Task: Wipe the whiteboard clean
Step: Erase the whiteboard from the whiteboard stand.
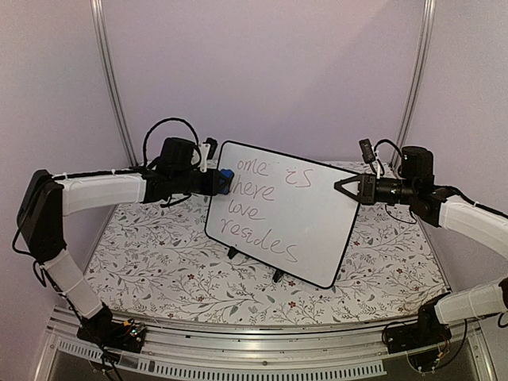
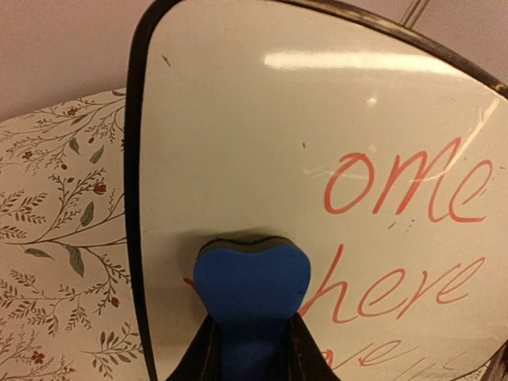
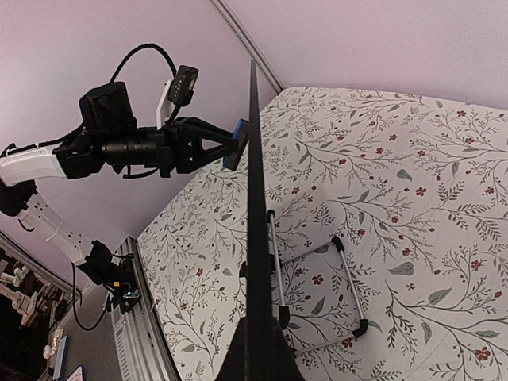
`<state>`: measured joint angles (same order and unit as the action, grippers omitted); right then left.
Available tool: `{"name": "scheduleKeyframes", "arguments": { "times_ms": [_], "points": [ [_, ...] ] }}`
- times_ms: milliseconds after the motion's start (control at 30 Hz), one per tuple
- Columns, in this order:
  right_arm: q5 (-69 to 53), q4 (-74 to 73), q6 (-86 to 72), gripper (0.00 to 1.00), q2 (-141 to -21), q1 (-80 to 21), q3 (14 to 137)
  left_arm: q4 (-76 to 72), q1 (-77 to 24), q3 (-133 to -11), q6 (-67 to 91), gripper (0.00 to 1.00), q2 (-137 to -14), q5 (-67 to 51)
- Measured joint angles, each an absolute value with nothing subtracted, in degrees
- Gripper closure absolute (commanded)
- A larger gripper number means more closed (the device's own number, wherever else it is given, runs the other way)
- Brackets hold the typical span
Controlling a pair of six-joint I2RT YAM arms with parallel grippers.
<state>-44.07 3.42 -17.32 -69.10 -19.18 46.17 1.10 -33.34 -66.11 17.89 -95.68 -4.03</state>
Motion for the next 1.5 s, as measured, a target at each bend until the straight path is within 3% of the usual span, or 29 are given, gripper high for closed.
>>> {"name": "scheduleKeyframes", "arguments": {
  "times_ms": [767, 1500],
  "points": [
    [-44.64, 3.9, -15.59, 1.0, -69.1, -19.57, 46.17, 2.85, -33.54, -75.57, 16.69, 1.0, -97.12, -4.03],
    [-43.62, 3.44, -17.58, 1.0, -69.12, -19.57, 46.17, -2.66, -35.09, -65.56, 18.65, 1.0, -96.12, -4.32]
  ]
}}
